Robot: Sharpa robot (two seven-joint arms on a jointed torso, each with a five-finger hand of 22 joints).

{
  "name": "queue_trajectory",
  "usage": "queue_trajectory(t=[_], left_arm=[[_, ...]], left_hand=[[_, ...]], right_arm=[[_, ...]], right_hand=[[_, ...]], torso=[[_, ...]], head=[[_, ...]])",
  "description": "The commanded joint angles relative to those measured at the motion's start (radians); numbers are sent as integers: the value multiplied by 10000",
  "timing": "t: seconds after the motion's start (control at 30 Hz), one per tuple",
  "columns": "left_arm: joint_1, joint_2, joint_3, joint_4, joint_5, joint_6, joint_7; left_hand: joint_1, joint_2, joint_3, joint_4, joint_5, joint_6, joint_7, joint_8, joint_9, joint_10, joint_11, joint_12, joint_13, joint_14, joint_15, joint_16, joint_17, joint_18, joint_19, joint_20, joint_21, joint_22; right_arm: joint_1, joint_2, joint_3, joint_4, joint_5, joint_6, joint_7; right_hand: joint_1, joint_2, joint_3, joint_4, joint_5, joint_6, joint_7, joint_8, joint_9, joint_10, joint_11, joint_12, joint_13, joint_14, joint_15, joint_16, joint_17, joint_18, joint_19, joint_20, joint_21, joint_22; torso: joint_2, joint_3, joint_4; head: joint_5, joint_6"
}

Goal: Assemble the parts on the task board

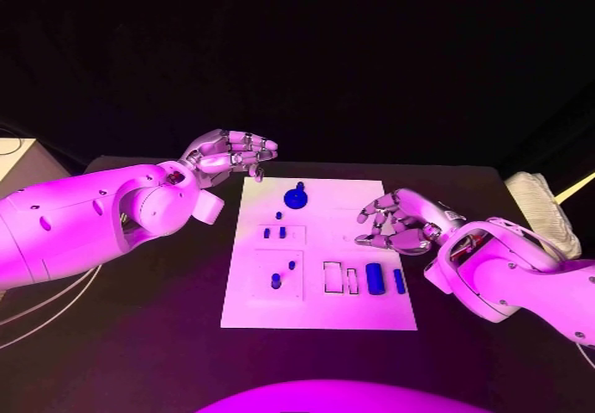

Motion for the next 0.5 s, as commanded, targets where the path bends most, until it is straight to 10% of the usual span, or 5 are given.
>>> queue_trajectory(t=[0.03, 0.2, 0.5], left_arm=[[-21, -5, -3, 45, 83, 211, 49], [-90, -60, -7, 139, 85, 248, 105], [-175, -143, -8, 274, 88, 269, 159]], left_hand=[[-5, 42, -37, -31, 35, -65, -19, 41, 15, -68, 3, 43, -15, -64, 26, 20, -14, 71, 73, -11, -64, -14], [-9, 25, -48, -33, 33, -72, -18, 45, 14, -86, 6, 41, -24, -74, 29, 17, -19, 70, 71, -10, -71, -18], [-19, 18, -55, -28, 31, -76, -17, 47, 14, -92, 7, 41, -27, -78, 32, 17, -21, 69, 70, -8, -75, -20]], right_arm=[[36, -489, -42, 235, 1078, 736, -612], [20, -1241, -127, 617, 651, 1144, -1227], [-397, -1457, -249, 917, -218, 1271, -2186]], right_hand=[[-308, 86, -560, 13, 268, -192, -111, 306, 225, 232, -189, 1656, 2376, 236, -40, 158, 528, -119, 188, -82, 407, 472], [-544, 575, -1232, 38, 259, -275, -143, 813, 505, 2346, -251, 6307, 9200, 695, -76, 1018, 2925, -408, 626, -74, 1761, 1558], [-831, 830, -1560, 57, 450, 29, -230, 992, 507, 2980, -323, 7240, 10719, 818, -114, 1240, 3617, -522, 793, -108, 2289, 1971]], torso=[[-48, 11, -20], [-63, 7, -34], [-52, -2, -15]], head=[[-246, 10], [-370, -29], [-445, -23]])
